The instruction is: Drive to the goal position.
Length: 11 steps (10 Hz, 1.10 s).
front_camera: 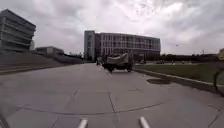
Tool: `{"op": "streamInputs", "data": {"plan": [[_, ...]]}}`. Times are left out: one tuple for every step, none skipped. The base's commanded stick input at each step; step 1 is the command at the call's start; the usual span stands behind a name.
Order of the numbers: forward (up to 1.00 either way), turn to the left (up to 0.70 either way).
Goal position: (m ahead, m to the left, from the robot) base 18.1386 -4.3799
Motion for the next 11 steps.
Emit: {"op": "streamInputs", "data": {"plan": [[0.70,0.00],[0.70,0.00],[0.70,0.00],[0.70,0.00],[0.70,0.00],[0.70,0.00],[0.70,0.16],[0.70,0.35],[0.70,0.35],[0.70,0.35],[0.70,0.35]]}}
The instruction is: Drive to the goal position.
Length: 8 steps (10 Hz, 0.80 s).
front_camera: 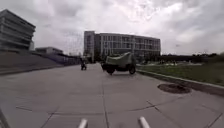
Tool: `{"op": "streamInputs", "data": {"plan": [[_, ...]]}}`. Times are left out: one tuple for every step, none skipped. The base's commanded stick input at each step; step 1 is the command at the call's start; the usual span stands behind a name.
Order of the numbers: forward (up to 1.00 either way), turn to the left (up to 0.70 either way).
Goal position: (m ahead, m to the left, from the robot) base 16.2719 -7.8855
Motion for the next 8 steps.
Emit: {"op": "streamInputs", "data": {"plan": [[0.70,0.35],[0.70,0.35],[0.70,0.35],[0.70,0.35],[0.70,0.35],[0.70,0.34],[0.70,0.04],[0.70,0.00]]}}
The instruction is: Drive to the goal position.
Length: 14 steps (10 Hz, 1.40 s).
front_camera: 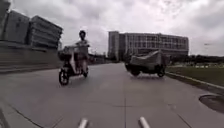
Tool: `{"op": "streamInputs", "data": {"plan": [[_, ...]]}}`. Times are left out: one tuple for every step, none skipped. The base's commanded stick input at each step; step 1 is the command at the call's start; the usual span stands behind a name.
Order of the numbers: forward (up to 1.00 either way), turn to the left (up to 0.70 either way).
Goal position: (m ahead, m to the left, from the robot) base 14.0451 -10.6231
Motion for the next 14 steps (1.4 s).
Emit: {"op": "streamInputs", "data": {"plan": [[0.70,0.00],[0.70,0.00],[0.70,0.00],[0.70,0.00],[0.70,0.00],[0.70,0.00],[0.70,0.00],[0.70,0.00],[0.70,0.00],[0.70,0.00],[0.70,0.00],[0.70,0.00],[0.70,0.00],[0.70,0.00]]}}
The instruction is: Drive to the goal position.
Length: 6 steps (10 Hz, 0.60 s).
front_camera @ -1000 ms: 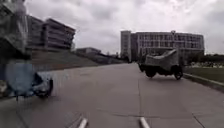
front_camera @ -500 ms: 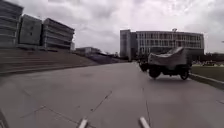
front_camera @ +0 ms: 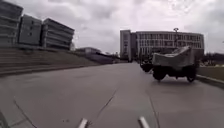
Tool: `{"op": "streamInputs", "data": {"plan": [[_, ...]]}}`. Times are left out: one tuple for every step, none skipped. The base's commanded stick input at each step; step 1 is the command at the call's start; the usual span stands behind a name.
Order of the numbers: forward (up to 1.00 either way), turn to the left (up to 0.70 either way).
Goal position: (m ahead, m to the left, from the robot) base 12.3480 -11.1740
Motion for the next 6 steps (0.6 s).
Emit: {"op": "streamInputs", "data": {"plan": [[0.70,0.00],[0.70,0.00],[0.70,0.00],[0.70,0.00],[0.70,0.00],[0.70,0.00]]}}
